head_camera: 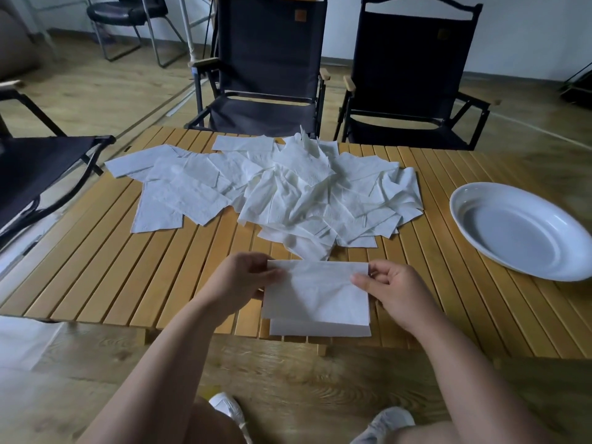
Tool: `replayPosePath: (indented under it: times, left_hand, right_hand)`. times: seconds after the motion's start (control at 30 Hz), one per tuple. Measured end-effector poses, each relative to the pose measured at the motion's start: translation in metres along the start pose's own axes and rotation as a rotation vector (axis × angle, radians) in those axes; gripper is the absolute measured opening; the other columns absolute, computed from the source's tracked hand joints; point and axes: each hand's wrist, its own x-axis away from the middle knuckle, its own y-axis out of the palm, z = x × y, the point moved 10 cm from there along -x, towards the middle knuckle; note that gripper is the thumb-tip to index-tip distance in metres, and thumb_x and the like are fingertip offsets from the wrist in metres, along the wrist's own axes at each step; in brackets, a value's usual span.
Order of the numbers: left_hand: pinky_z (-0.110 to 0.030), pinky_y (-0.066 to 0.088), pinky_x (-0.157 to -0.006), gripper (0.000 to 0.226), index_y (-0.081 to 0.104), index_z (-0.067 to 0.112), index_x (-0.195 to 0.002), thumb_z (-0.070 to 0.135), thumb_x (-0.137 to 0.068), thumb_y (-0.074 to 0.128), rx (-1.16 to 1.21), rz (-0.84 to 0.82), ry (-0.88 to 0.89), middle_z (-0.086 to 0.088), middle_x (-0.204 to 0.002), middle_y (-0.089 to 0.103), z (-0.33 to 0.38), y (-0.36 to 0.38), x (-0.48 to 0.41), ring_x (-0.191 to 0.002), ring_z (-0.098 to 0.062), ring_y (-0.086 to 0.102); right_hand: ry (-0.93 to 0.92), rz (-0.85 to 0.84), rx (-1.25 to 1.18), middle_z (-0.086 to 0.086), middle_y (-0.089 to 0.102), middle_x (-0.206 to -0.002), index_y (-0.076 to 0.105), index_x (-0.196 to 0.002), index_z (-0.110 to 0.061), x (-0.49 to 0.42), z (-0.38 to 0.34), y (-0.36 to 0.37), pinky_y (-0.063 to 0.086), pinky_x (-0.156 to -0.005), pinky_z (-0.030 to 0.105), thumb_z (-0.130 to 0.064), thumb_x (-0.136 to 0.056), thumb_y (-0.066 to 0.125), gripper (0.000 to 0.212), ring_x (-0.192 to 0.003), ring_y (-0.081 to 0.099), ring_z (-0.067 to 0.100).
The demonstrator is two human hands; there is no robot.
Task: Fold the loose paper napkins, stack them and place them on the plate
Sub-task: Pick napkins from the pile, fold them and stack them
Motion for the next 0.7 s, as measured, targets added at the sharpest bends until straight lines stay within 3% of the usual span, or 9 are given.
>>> replayPosePath:
  times: [0.1, 0.2, 0.3, 0.43, 0.57, 0.7]
  left_hand:
    - [-0.027, 0.058, -0.062, 0.014, 0.072, 0.012, -0.078, 0.014, -0.092, 0.069, -0.094, -0.028, -0.06, -0.001, -0.071, 0.073, -0.005, 0.006, 0.0, -0.071, -0.017, 0.072]
    - [-0.023, 0.054, -0.054, 0.008, 0.072, 0.013, -0.084, 0.015, -0.091, 0.069, -0.253, -0.067, -0.093, -0.004, -0.075, 0.074, -0.01, 0.013, 0.001, -0.063, -0.015, 0.071]
    - [-0.027, 0.055, -0.051, 0.008, 0.072, 0.012, -0.085, 0.02, -0.089, 0.072, -0.442, -0.085, -0.093, -0.007, -0.072, 0.074, -0.013, 0.018, -0.001, -0.055, -0.015, 0.068]
    - [-0.017, 0.041, -0.042, 0.02, 0.065, 0.017, -0.072, 0.028, -0.087, 0.074, -0.617, -0.05, -0.105, 0.001, -0.059, 0.067, -0.015, 0.02, -0.004, -0.042, -0.005, 0.055]
    - [-0.014, 0.042, -0.042, 0.012, 0.066, 0.018, -0.09, 0.027, -0.087, 0.074, -0.61, 0.01, -0.081, -0.002, -0.071, 0.07, -0.011, 0.016, -0.007, -0.05, -0.01, 0.063]
    - [-0.013, 0.041, -0.041, 0.009, 0.067, 0.018, -0.091, 0.024, -0.088, 0.073, -0.615, 0.055, -0.071, -0.002, -0.083, 0.068, -0.012, 0.011, -0.01, -0.057, -0.013, 0.063]
  right_hand:
    - [0.079, -0.032, 0.092, -0.01, 0.071, -0.063, 0.071, -0.095, -0.022, 0.0, 0.015, -0.003, 0.047, -0.062, 0.025, -0.032, -0.092, 0.069, 0.01, -0.051, 0.058, 0.009]
    - [0.125, -0.023, 0.149, -0.01, 0.059, -0.051, 0.07, -0.087, -0.019, 0.0, 0.025, -0.005, 0.039, -0.054, 0.02, -0.031, -0.09, 0.073, 0.012, -0.044, 0.049, 0.001]
    - [0.135, -0.003, 0.274, -0.008, 0.056, -0.061, 0.067, -0.087, -0.02, -0.003, 0.028, -0.003, 0.034, -0.052, 0.017, -0.032, -0.088, 0.075, 0.015, -0.054, 0.049, 0.003]
    - [0.132, 0.0, 0.388, -0.007, 0.05, -0.061, 0.065, -0.088, -0.021, -0.006, 0.027, 0.004, 0.041, -0.057, 0.022, -0.032, -0.088, 0.074, 0.015, -0.057, 0.048, 0.01]
    - [0.159, 0.016, 0.444, -0.005, 0.054, -0.066, 0.065, -0.091, -0.021, -0.008, 0.031, 0.007, 0.043, -0.057, 0.025, -0.032, -0.087, 0.076, 0.016, -0.059, 0.05, 0.011]
    - [0.17, 0.022, 0.462, -0.005, 0.055, -0.069, 0.064, -0.09, -0.021, -0.009, 0.033, 0.006, 0.041, -0.055, 0.023, -0.032, -0.089, 0.073, 0.015, -0.059, 0.051, 0.011]
